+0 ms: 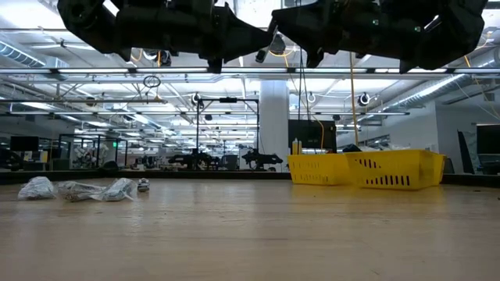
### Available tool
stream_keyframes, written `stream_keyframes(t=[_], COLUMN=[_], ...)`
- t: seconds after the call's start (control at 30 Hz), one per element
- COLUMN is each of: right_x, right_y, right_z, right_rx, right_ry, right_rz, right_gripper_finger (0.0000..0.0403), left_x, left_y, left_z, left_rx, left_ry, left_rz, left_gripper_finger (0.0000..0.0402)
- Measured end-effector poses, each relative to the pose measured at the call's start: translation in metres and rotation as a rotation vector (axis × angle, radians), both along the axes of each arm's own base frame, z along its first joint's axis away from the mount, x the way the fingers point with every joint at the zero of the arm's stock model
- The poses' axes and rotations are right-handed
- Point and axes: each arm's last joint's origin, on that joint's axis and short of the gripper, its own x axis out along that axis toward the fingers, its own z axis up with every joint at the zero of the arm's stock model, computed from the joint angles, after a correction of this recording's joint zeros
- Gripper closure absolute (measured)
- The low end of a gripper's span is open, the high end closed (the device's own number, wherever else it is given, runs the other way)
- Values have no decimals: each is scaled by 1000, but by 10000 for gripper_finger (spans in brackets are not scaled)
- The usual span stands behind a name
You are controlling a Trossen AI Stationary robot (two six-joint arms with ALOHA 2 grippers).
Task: Pick & Place Travel size toiletries
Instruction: Put the nail cutter into the bottom left yellow bin
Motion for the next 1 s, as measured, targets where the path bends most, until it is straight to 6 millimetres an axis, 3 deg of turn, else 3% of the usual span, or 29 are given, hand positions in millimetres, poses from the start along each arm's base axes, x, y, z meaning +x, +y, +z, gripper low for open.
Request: stream_keyframes(t=[0.3,0.47,0.6,0.77,1.0], right_x=[1,1,-7,-26,-44], right_y=[-4,-17,-32,-53,-83], right_z=[-6,-18,-22,-26,-42], right_rx=[-16,-65,-154,-312,-294], right_ry=[63,208,352,608,792], right_rz=[-49,-203,-391,-709,-801], right_gripper_finger=[362,362,362,362,362], left_x=[0,-1,-9,-28,-40], left_y=[3,1,0,8,15], left_z=[0,-3,-7,-20,-37], left_rx=[-117,-172,-159,-172,-268], left_ry=[-6,25,165,385,525], left_rz=[123,140,223,486,637], left_gripper_finger=[295,219,172,151,149])
